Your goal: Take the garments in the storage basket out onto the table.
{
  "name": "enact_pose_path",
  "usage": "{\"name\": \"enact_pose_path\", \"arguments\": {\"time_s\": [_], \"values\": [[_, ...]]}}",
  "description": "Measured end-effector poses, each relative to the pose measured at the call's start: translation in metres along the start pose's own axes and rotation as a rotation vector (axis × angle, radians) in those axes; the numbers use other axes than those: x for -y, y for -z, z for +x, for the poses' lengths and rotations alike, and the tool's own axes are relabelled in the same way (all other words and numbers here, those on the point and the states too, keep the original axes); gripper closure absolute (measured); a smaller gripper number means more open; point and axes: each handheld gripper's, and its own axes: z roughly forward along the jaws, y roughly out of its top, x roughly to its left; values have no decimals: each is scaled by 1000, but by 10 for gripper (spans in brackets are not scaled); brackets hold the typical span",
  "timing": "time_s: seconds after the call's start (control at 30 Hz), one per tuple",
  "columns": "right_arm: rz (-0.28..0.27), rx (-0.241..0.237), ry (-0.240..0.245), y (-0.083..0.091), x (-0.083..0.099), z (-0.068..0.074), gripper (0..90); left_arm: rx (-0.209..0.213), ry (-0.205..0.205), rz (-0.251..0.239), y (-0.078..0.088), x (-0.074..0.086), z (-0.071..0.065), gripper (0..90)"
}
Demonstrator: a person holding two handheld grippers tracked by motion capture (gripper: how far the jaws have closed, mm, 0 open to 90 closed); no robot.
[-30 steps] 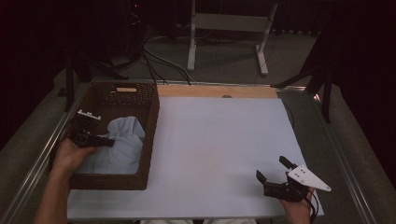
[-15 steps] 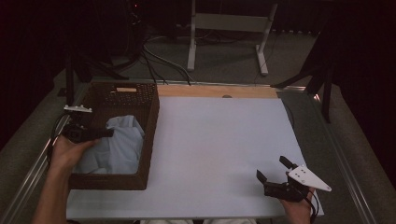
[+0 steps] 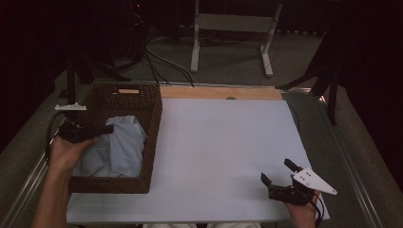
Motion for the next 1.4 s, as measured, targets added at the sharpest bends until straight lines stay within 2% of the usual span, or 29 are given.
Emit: {"name": "enact_pose_path", "arguments": {"time_s": [0.2,0.47,0.77,1.4], "values": [[-4,3,-3,1,0,-1,2,9,-2,-53,7,-6,-5,847],[-6,5,-3,2,0,-1,2,17,-25,-96,13,-15,-14,847],[-7,6,-4,2,0,-1,2,33,-16,-144,17,-21,-18,847],[-7,8,-7,2,0,-2,2,64,-8,-199,22,-28,-24,847]]}}
